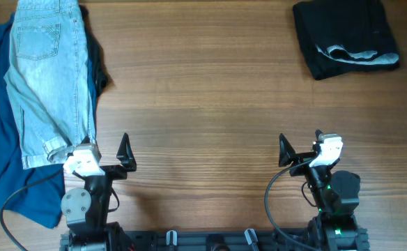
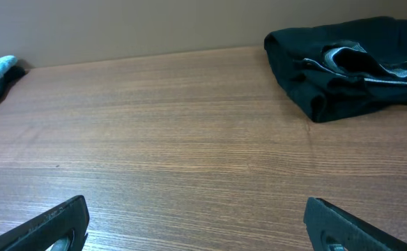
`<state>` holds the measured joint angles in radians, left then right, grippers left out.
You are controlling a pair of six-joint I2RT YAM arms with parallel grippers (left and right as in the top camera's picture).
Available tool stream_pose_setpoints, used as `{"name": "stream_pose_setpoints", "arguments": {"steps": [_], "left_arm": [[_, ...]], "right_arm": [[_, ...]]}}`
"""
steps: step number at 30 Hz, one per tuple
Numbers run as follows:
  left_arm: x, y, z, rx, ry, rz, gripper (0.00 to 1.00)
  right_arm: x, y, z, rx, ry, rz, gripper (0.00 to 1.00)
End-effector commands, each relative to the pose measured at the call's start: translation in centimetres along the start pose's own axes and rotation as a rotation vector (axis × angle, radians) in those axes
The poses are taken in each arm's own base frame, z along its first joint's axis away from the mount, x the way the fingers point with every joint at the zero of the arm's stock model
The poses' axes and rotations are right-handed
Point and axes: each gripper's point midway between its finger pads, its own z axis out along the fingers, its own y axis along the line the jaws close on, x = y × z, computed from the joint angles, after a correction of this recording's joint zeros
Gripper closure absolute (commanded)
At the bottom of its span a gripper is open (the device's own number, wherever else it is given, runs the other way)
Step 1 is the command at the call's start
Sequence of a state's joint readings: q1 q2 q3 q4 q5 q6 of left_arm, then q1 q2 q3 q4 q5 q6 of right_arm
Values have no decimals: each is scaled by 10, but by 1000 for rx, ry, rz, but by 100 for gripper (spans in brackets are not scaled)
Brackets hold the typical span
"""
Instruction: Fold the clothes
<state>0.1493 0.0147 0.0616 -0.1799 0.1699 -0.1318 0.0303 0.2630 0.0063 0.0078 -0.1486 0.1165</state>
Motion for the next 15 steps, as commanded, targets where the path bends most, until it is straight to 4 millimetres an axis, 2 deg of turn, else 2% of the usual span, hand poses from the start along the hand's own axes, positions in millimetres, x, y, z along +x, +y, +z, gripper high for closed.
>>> {"name": "stream_pose_setpoints", "arguments": {"steps": [1, 6, 8, 10, 13, 15], "left_arm": [[1, 3, 0, -12, -5, 20, 0], [0, 3, 0, -12, -6, 20, 0], [0, 3, 0, -11, -9, 20, 0], [0, 2, 0, -7, -9, 13, 0], [-2, 1, 0, -6, -12, -10, 0], [-7, 0, -1, -5, -18, -9, 0]], "right_arm": [[-1, 2, 0, -10, -7, 15, 0], [-1, 3, 0, -14, -5, 22, 0], [-1, 3, 0, -14, -4, 85, 0], [-1, 4, 0, -20, -1, 230, 0], [-2, 22, -2, -124, 21, 246, 0], [-9, 26, -3, -143, 19, 244, 0]]}}
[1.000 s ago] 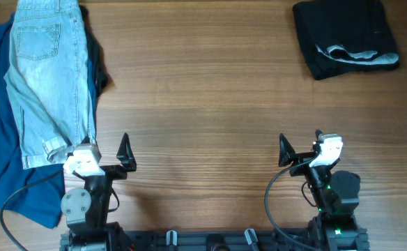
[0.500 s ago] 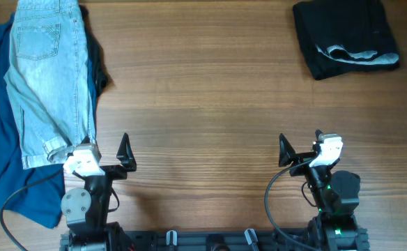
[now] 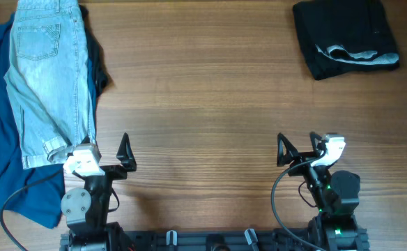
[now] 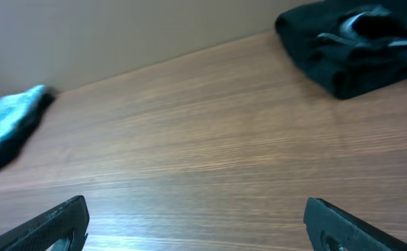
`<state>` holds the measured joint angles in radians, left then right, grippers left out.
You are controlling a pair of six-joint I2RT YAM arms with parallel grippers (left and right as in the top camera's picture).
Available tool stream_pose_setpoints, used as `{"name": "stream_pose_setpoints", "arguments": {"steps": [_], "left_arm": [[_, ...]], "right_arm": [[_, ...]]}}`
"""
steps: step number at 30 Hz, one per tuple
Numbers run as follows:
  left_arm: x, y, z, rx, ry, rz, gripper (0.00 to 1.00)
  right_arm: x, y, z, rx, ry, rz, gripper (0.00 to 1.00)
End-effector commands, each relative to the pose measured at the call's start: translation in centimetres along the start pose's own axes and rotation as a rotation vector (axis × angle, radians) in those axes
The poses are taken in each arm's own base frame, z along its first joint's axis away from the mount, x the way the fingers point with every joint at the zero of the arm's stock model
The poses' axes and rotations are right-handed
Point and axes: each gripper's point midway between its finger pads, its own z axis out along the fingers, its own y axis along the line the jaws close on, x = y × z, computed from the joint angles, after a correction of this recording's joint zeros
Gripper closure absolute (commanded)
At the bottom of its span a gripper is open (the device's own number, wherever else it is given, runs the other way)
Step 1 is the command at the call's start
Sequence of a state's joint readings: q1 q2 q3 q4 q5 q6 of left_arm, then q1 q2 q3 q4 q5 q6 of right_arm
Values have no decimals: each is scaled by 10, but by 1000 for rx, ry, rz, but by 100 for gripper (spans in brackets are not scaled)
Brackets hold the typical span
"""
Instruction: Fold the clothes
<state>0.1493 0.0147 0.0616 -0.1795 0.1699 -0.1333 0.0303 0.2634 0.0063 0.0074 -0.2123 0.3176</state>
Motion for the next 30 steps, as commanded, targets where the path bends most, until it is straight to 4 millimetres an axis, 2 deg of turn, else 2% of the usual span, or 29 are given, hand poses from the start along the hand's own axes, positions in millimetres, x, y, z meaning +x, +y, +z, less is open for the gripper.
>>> {"name": "stream_pose_setpoints", "arguments": {"steps": [1, 5, 10, 15, 18, 21, 22, 25, 27, 30], "left_arm": [[-9, 0, -1, -5, -17, -7, 0], [-20, -2, 2, -16, 33, -15, 0], [-42, -3, 20, -43, 163, -38, 0], [-64, -3, 41, -90, 392, -71, 0], [-76, -4, 49, -121, 535, -95, 0], [-93, -12, 52, -110, 612, -130, 0], [-102, -18, 55, -83, 610, -137, 0], [-122, -19, 66, -72, 527, -114, 0], [-132, -7, 78, -134, 473, -114, 0], [-109, 36, 90, -366, 526, -122, 0]], "right_arm": [[-11, 19, -2, -85, 8, 42, 0], [-27, 31, -3, -108, 44, 19, 0], [-46, 36, 0, -68, 171, 0, 0], [-68, 42, 4, -37, 295, -20, 0], [-72, 41, 7, -3, 381, -11, 0], [-71, 28, 4, 108, 509, 11, 0], [-71, 23, 3, 146, 547, 10, 0], [-71, 24, 11, 134, 568, 5, 0], [-67, 27, 11, 116, 587, 25, 0], [-66, 27, 10, 121, 590, 38, 0]]}}
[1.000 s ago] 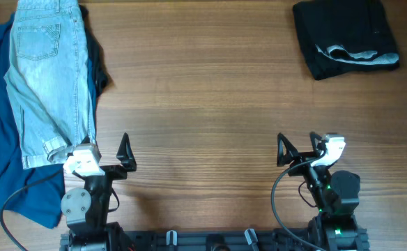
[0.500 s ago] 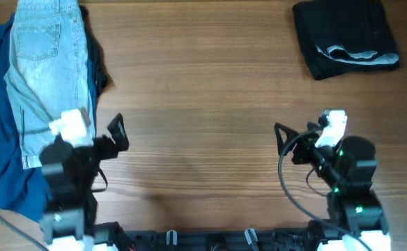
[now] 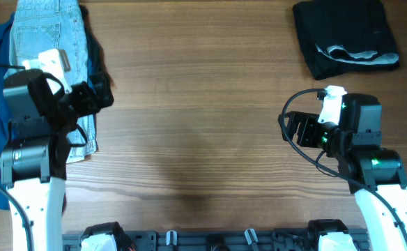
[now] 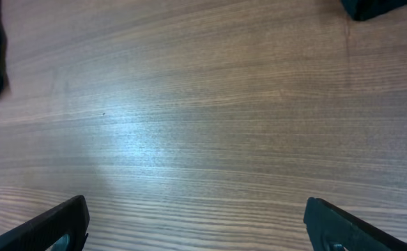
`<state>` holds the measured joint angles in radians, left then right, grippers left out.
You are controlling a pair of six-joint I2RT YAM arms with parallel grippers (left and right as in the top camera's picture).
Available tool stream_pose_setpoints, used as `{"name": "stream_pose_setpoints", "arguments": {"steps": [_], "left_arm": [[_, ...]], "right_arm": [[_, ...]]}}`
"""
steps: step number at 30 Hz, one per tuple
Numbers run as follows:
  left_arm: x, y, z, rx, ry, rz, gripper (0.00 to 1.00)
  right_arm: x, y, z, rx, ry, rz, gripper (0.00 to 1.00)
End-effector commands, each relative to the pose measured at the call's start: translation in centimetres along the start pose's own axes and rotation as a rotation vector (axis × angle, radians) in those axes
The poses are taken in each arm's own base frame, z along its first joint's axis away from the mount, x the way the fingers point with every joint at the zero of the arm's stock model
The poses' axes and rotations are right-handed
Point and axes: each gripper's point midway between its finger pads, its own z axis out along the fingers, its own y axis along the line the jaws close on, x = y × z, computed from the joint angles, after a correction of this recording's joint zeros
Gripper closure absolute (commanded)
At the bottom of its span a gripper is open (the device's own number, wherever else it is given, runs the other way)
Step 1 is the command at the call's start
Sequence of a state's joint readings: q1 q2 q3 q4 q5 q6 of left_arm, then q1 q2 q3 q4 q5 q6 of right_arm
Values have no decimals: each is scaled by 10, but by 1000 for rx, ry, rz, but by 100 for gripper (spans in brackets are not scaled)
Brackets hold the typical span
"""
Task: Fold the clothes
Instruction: 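Reach the left gripper to the denim shorts' waistband and grasp it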
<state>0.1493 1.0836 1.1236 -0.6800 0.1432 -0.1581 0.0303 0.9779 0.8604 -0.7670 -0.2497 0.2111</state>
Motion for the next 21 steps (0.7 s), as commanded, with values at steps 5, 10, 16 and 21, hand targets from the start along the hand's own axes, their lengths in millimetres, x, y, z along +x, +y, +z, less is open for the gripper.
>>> {"name": "stream_pose_setpoints", "arguments": {"steps": [5, 10, 16, 21], "left_arm": [[70, 78, 104, -352, 319, -110, 0], [119, 109, 143, -495, 458, -180, 1], [135, 138, 143, -607, 495, -238, 21], [140, 157, 136, -644, 515, -281, 28]], "right_arm": [[-4, 14, -4, -67, 0, -2, 0], [-4, 15, -4, -70, 2, -1, 0], [-2, 14, -4, -69, 9, 4, 0], [2, 12, -1, -63, 33, 12, 0]]}}
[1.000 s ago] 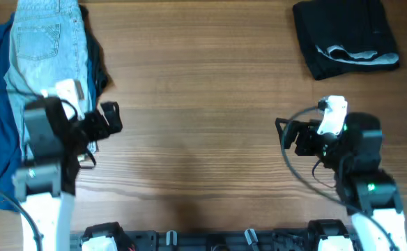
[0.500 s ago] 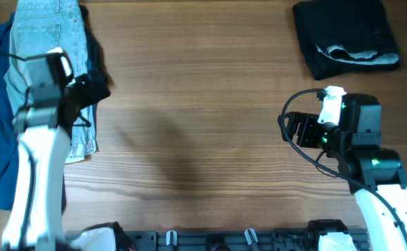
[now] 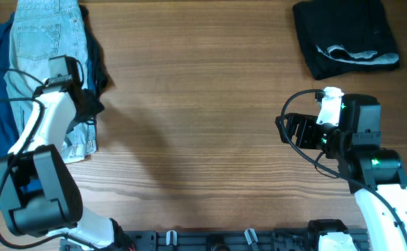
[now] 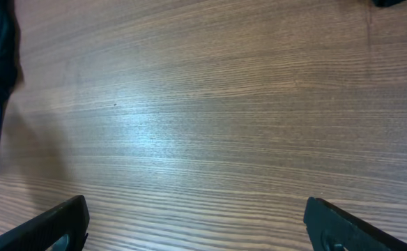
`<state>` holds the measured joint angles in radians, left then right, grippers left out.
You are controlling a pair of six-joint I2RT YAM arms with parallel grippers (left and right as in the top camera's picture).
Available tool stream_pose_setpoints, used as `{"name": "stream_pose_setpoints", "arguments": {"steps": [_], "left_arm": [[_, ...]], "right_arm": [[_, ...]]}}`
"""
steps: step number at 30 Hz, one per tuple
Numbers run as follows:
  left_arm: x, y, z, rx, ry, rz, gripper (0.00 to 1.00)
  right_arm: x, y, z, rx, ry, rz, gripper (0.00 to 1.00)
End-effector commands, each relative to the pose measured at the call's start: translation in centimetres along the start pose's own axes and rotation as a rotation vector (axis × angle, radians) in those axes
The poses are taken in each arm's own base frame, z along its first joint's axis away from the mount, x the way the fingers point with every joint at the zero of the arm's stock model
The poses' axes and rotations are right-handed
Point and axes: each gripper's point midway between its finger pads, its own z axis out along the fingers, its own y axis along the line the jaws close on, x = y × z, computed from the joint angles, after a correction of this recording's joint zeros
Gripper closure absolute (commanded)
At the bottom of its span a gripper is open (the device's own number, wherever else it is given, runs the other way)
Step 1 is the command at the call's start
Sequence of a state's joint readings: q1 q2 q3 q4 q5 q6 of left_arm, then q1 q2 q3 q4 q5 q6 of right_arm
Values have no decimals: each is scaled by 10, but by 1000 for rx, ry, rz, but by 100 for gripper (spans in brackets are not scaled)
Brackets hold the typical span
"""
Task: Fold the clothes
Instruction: 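Reach the left gripper to the denim shorts' waistband and grasp it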
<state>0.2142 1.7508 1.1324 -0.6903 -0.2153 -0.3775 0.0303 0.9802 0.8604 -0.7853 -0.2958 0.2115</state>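
Light blue jeans (image 3: 40, 49) lie lengthwise at the far left on top of a dark blue garment. My left gripper (image 3: 88, 104) is low at the jeans' right edge, about halfway down the leg; its jaws are hidden by the wrist. My right gripper (image 3: 284, 130) hovers over bare wood right of centre, pointing left. In the right wrist view that gripper (image 4: 198, 226) is open, its fingertips (image 4: 60, 223) wide apart with nothing between them. The jeans' edge shows at that view's left border.
A folded black garment (image 3: 345, 36) with a grey lining lies at the back right; its corner (image 4: 393, 2) shows in the right wrist view. The wooden table (image 3: 203, 104) stretches between the two piles. Arm bases stand along the front edge.
My left arm has stretched out and its gripper now sits lower at the jeans' right edge. The right gripper has barely shifted; its view now takes in the jeans' edge.
Both arms rested at the front edge with open grippers. Then the right wrist turned slightly left. Then both arms stood raised over the table, the left above the jeans, the right over bare wood. Now the left gripper is down at the jeans' edge.
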Motion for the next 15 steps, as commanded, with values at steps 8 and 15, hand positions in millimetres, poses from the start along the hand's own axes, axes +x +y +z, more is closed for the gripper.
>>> {"name": "stream_pose_setpoints", "arguments": {"steps": [8, 15], "left_arm": [[22, 23, 24, -79, 119, -44, 24], [43, 27, 36, -108, 214, -14, 32]], "right_arm": [[0, 3, 6, -15, 38, 16, 0], [0, 3, 6, -14, 39, 16, 0]]}}
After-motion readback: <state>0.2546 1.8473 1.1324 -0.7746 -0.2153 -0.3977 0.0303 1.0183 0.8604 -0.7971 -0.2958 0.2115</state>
